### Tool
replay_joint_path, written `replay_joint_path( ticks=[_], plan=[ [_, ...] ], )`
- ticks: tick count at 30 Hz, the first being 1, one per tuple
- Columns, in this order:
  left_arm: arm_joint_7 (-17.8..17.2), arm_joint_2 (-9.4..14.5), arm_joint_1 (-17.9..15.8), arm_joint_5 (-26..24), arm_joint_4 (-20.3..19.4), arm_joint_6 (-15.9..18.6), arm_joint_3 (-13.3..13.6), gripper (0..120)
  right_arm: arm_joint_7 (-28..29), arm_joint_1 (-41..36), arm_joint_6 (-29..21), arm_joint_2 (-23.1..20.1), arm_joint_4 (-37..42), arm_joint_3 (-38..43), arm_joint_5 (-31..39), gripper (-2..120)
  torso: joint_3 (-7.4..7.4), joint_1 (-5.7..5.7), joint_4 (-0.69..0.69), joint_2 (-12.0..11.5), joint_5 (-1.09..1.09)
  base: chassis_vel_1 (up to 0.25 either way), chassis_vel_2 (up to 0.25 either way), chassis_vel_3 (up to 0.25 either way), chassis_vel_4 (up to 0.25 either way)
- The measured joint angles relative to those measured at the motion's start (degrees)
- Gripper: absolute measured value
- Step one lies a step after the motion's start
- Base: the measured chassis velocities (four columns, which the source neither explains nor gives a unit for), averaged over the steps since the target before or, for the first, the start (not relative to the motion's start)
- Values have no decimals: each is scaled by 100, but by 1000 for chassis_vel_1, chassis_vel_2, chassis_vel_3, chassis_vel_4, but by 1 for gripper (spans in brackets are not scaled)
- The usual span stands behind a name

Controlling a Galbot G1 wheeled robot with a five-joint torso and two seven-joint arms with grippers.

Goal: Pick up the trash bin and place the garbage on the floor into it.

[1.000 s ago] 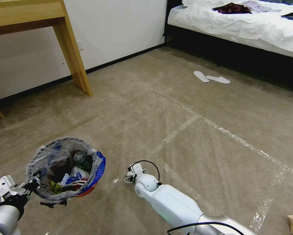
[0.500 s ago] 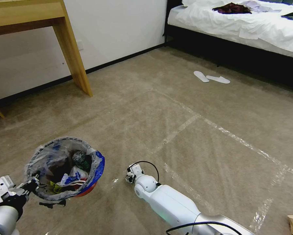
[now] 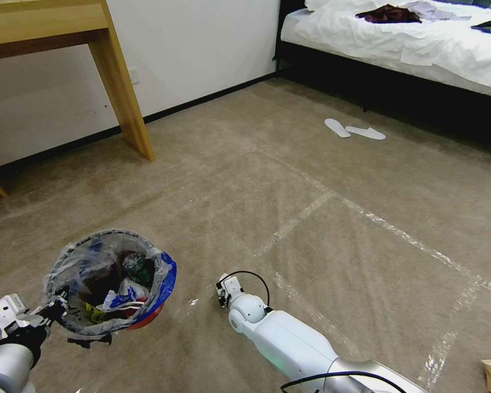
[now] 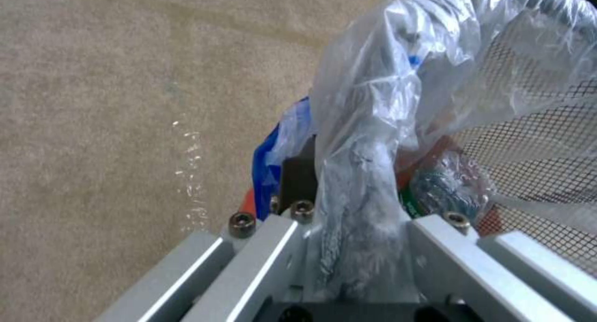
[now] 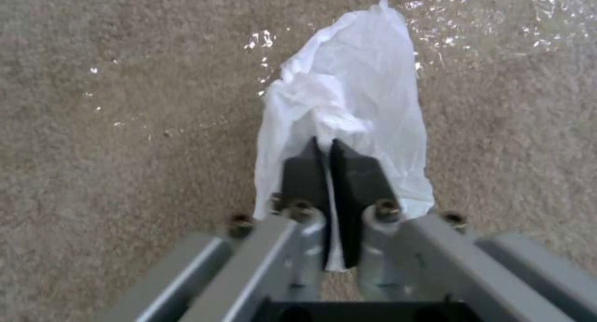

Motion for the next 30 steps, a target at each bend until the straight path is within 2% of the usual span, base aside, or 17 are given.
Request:
replay_joint_path(
  ticks=[8,24,30],
  plan=[
    [1,-12,-1,23,7,-4,28,1,-33,-35,43,-41,46,0,-12,0,0,0,0,0,0,0,0,0,0],
    [-14,-7,-74,60,55,-5,115,1,111,-170,-53,-575,1178,295,387,0,0,0,0,0,1,0,0,0,0],
    [-23,2,-96,65,76,2,138,1,179,-236,-122,-824,1848,553,602,0,0,0,0,0,1,0,0,0,0]
  ],
)
